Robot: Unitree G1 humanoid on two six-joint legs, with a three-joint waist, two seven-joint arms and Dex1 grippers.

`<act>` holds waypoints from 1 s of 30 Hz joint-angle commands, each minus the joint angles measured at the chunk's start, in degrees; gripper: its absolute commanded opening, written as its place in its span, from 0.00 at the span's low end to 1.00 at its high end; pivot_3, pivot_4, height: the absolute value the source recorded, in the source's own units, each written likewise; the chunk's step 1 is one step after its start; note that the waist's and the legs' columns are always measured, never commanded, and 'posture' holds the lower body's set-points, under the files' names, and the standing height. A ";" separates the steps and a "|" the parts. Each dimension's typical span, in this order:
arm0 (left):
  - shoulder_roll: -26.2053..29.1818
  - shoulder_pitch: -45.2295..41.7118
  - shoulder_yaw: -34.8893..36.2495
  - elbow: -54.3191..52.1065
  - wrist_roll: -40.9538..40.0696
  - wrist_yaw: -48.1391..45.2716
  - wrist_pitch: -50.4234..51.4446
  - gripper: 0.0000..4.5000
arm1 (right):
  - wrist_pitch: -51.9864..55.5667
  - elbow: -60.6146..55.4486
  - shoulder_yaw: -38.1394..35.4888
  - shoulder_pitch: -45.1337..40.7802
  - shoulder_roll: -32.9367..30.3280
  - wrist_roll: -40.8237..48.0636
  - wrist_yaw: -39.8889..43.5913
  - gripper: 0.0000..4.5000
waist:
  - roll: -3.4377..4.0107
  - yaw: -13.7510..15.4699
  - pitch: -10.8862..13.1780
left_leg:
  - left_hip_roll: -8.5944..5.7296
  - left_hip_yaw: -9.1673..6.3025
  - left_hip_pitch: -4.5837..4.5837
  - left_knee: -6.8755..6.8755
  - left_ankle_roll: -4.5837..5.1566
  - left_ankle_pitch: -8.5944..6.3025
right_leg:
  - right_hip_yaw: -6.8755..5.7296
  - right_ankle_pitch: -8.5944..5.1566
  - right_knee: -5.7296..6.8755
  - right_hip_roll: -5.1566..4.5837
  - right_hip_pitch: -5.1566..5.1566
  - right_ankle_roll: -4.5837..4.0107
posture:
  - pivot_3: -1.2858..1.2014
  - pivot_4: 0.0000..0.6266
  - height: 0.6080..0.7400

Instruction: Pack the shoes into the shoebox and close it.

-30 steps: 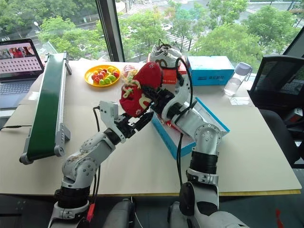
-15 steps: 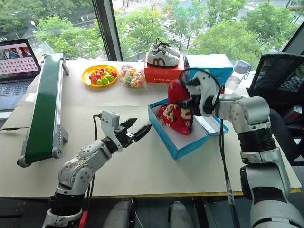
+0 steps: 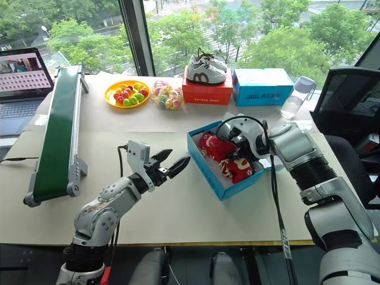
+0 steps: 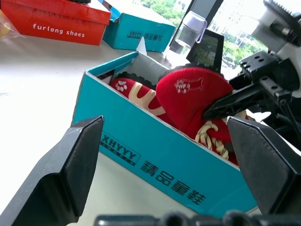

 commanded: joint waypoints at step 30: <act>-1.71 -1.95 -0.10 0.27 1.04 -1.45 -1.15 1.00 | -5.33 15.30 -11.85 -7.06 12.37 -12.99 -1.60 1.00 | 0.08 0.00 -0.83 | 0.29 0.21 -0.05 0.04 -0.60 0.17 | 0.22 0.67 0.06 0.23 -0.34 -0.23 | 0.52 0.24 1.00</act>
